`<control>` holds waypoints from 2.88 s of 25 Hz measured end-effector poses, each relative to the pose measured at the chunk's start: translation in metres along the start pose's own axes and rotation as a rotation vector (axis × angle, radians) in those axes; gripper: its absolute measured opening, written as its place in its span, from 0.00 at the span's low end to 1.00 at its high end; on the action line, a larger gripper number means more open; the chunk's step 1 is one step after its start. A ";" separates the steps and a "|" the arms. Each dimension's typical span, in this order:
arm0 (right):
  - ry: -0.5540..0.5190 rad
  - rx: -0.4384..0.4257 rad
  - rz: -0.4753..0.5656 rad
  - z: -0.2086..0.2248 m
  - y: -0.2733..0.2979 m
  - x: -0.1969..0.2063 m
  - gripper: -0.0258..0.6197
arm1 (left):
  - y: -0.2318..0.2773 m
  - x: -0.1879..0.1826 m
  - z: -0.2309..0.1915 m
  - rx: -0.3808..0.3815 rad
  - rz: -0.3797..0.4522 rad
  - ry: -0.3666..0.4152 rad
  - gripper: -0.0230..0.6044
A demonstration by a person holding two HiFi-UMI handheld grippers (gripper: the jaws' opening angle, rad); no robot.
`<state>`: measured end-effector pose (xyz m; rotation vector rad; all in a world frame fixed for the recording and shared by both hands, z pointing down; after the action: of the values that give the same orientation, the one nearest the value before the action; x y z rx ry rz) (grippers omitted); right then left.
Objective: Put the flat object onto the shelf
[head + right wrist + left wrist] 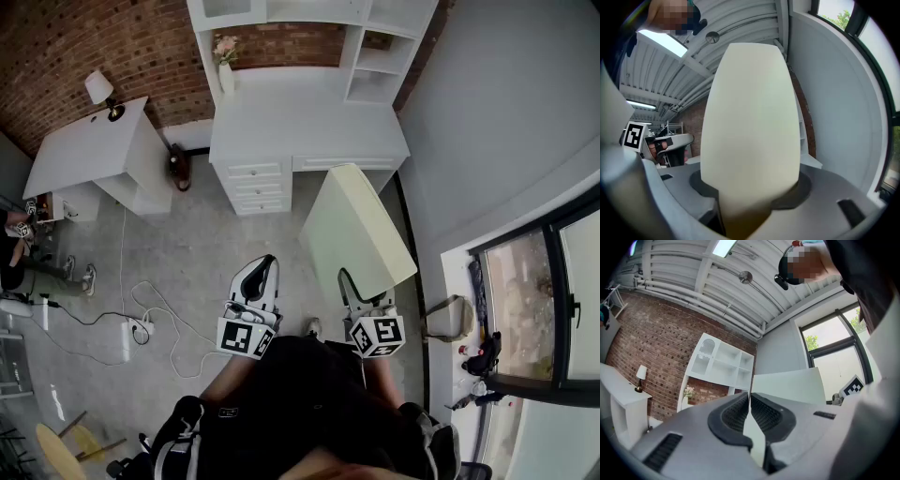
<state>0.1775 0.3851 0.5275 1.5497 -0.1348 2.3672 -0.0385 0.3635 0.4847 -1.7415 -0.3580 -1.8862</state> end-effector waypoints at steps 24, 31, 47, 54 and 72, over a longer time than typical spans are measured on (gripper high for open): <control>0.010 -0.048 -0.008 0.031 -0.002 -0.013 0.48 | 0.024 0.002 0.031 -0.018 -0.014 0.005 0.07; 0.008 -0.087 -0.036 0.064 0.003 -0.014 0.48 | 0.036 0.007 0.040 -0.071 -0.044 0.043 0.07; 0.003 -0.047 -0.078 0.077 0.127 -0.015 0.48 | 0.115 0.057 -0.064 -0.107 -0.085 0.014 0.06; 0.002 -0.026 -0.030 0.047 0.237 -0.035 0.48 | 0.172 0.067 -0.160 -0.056 -0.053 0.000 0.06; -0.032 -0.092 -0.056 0.076 0.446 -0.074 0.48 | 0.319 0.105 -0.287 -0.125 -0.093 0.032 0.06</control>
<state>0.1350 -0.0710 0.5314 1.5297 -0.2017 2.2614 -0.1034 -0.0738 0.4982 -1.8017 -0.3197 -2.0389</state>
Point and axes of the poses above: the fingertips, and each gripper's own axes: y forward along the fingers, z to its right, x out of its underside, the point moved 4 cm from there along -y, backward along the fingers, and after that the axes turned 15 degrees about y, right-handed, at the moved point
